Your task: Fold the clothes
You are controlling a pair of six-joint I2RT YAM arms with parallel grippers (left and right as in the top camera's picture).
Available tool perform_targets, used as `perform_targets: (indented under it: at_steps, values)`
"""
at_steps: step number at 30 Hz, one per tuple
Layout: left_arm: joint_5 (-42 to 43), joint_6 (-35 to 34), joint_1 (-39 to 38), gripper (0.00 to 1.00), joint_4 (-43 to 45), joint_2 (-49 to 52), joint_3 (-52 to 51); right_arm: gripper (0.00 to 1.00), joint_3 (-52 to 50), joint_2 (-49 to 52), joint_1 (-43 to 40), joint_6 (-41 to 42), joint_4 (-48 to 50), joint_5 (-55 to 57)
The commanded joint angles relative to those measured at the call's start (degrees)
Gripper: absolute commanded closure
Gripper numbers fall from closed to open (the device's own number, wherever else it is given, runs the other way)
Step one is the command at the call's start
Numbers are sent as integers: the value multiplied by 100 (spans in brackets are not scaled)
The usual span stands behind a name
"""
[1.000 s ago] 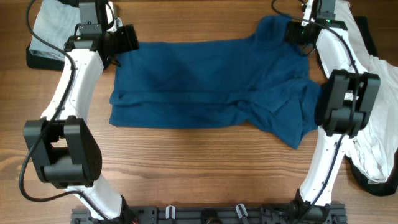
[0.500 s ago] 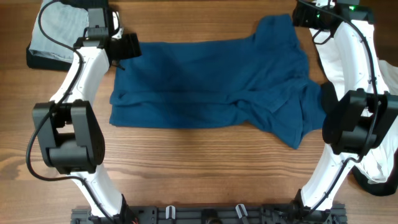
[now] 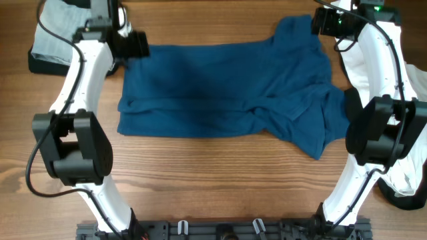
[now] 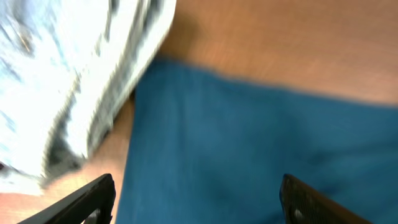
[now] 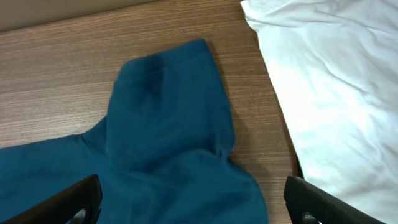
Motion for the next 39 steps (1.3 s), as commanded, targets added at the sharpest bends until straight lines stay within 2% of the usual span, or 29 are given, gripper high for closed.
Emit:
perform_targets:
  at_steps: [1,11,21,39]
  values:
    - [109,116,-59,16,103,-4,431,5,61,-13,101,-13,13,-90]
    - [111,114,-61,16,999,1209,431,5,59,-11,114,-48,61,-92]
    - [70,118,-63,16,1742,1700,431,4,59,-7,114,-63,101,-90]
    - [-612,136,-63,17,2020,2100,431,4,57,0,114,-68,166,-90]
